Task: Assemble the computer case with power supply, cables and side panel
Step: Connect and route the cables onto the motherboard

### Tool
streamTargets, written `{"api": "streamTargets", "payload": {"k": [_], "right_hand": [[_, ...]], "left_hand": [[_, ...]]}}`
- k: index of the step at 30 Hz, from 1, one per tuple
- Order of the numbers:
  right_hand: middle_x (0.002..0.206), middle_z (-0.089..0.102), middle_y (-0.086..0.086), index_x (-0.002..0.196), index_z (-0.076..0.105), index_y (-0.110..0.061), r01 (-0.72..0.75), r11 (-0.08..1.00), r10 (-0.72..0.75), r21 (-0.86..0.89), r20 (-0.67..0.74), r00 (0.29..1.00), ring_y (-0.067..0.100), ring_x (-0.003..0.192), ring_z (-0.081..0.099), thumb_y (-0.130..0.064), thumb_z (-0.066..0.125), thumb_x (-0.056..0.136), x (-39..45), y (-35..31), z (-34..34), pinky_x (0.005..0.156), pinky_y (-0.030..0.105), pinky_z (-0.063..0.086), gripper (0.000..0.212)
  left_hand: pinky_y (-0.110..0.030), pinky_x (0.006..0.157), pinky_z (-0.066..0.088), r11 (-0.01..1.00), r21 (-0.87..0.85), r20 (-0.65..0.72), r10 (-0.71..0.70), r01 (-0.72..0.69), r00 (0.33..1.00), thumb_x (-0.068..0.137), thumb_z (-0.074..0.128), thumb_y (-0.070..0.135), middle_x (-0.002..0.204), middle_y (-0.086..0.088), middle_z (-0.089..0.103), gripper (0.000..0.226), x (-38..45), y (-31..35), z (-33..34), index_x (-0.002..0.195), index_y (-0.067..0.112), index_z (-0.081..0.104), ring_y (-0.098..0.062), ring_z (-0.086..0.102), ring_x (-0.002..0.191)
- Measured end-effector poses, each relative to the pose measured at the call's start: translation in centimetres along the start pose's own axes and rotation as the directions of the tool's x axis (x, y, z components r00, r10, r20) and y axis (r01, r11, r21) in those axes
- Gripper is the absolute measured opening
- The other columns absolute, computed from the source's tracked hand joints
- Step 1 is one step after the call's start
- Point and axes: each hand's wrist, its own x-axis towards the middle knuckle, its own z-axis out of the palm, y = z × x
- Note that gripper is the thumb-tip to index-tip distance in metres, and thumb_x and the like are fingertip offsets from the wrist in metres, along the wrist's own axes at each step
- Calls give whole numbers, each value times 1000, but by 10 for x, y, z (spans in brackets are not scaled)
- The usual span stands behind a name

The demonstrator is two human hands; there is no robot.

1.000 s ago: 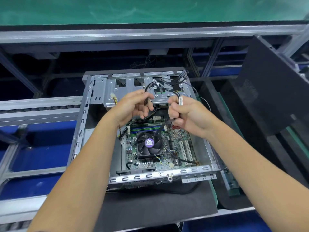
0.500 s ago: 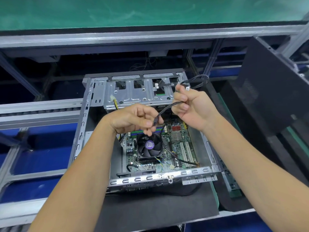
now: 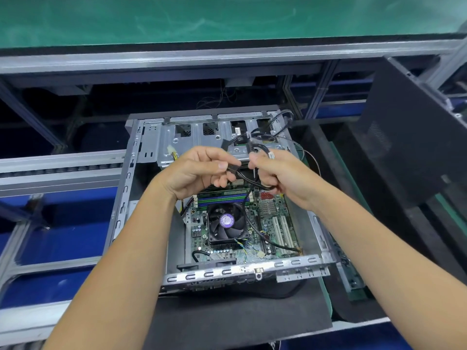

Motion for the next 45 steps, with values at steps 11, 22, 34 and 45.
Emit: {"api": "streamTargets", "payload": {"k": [11, 22, 34, 45], "right_hand": [[78, 74, 7, 95, 61, -9, 48, 997, -49, 56, 21, 999, 19, 72, 72, -11, 80, 83, 12, -7, 10, 59, 23, 54, 23], [74, 64, 23, 82, 58, 6, 42, 999, -43, -8, -168, 985, 28, 60, 66, 4, 64, 88, 29, -17, 9, 58, 30, 59, 8], [65, 72, 7, 85, 69, -3, 28, 959, -49, -282, -69, 996, 20, 56, 68, -38, 55, 101, 9, -41, -19, 50, 23, 52, 41], [79, 65, 13, 83, 62, 0, 264, 381, 317, -886, 393, 863, 22, 67, 59, -4, 49, 94, -3, -10, -2, 70, 38, 56, 18]], "left_hand": [[-22, 75, 58, 998, 50, -157, 32, -25, 987, 80, 64, 7, 85, -10, 74, 20, 9, -9, -2, 94, 14, 77, -12, 70, 73], [-29, 66, 58, 839, 544, -297, 202, -8, 933, 79, 76, 5, 77, -1, 65, 21, 19, -15, 12, 92, 14, 62, -16, 66, 67], [-30, 68, 42, 36, 931, -361, -38, 362, 932, 88, 64, 19, 75, -1, 54, 9, 33, -46, 3, 87, 11, 63, -26, 55, 81], [-32, 49, 25, 215, 813, -534, -96, 541, 840, 93, 60, 33, 61, -1, 42, 41, 65, -67, 6, 63, 16, 38, -22, 44, 63]]}}
